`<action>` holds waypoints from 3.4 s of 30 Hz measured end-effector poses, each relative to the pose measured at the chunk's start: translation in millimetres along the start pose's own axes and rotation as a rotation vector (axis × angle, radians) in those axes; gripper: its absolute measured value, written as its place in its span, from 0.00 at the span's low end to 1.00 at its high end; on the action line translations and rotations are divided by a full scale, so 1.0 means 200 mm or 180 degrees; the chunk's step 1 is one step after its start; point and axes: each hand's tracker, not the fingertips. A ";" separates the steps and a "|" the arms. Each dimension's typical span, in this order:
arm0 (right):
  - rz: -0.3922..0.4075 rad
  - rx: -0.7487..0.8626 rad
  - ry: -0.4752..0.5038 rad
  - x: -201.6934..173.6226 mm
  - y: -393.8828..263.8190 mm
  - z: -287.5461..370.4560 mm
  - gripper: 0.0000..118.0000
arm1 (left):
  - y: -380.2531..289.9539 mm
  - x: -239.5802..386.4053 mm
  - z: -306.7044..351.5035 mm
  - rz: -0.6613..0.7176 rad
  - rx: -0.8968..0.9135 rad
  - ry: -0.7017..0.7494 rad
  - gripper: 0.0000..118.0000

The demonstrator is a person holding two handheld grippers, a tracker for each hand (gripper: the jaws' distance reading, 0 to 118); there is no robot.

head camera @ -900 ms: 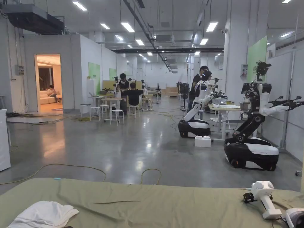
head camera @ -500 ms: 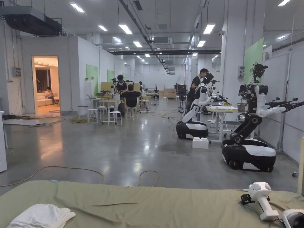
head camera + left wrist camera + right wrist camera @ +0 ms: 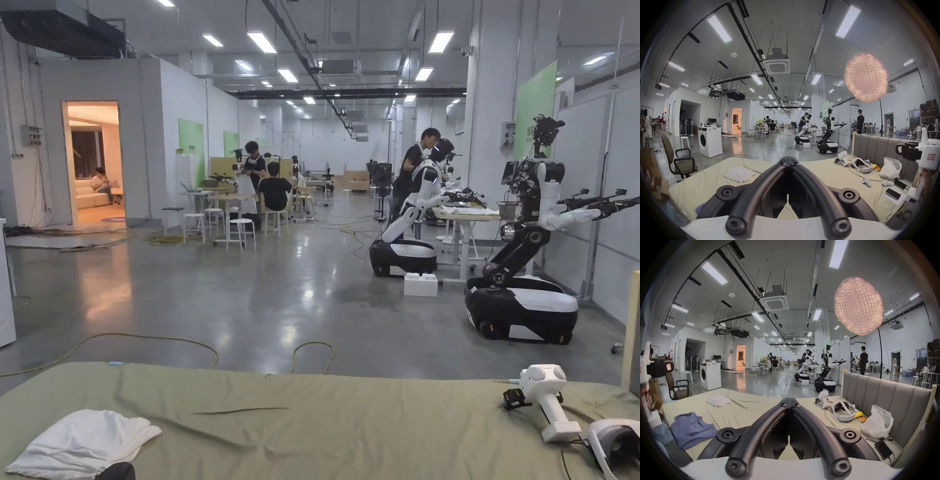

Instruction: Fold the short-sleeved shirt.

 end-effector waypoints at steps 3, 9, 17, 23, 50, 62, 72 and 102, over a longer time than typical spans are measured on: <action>0.0244 -0.0040 -0.0014 -0.01 0.00 0.00 0.00 | 0.02 0.02 -0.02 -0.0424 -0.0054 0.0069 0.00; 0.3830 -0.0309 -0.0295 -0.21 -0.22 -0.12 0.00 | -0.16 0.22 -0.15 -0.3530 -0.0346 0.0145 0.00; 0.5075 -0.0035 0.0400 -0.13 -0.51 0.02 0.00 | -0.60 0.18 -0.06 -0.5210 -0.0062 -0.0190 0.00; 0.0790 -0.0226 0.0010 -0.04 -0.07 0.01 0.00 | -0.15 -0.02 -0.04 -0.1092 -0.0170 -0.0016 0.00; -0.0220 -0.0204 0.0045 0.05 -0.16 0.08 0.00 | -0.19 -0.27 0.04 0.0165 -0.0531 -0.0159 0.00; -0.0335 -0.0871 0.0405 -0.05 -0.39 -0.07 0.00 | -0.81 -0.98 -0.29 0.0314 -0.2096 0.0443 0.75; -0.0487 -0.1455 0.0257 0.01 -0.48 -0.13 0.00 | -1.59 -1.18 -0.82 0.0412 -0.3387 0.0661 0.75; -0.0884 -0.1451 -0.0210 0.39 -0.51 0.27 0.00 | -0.99 0.46 -1.01 0.1231 -0.2239 -0.2028 0.01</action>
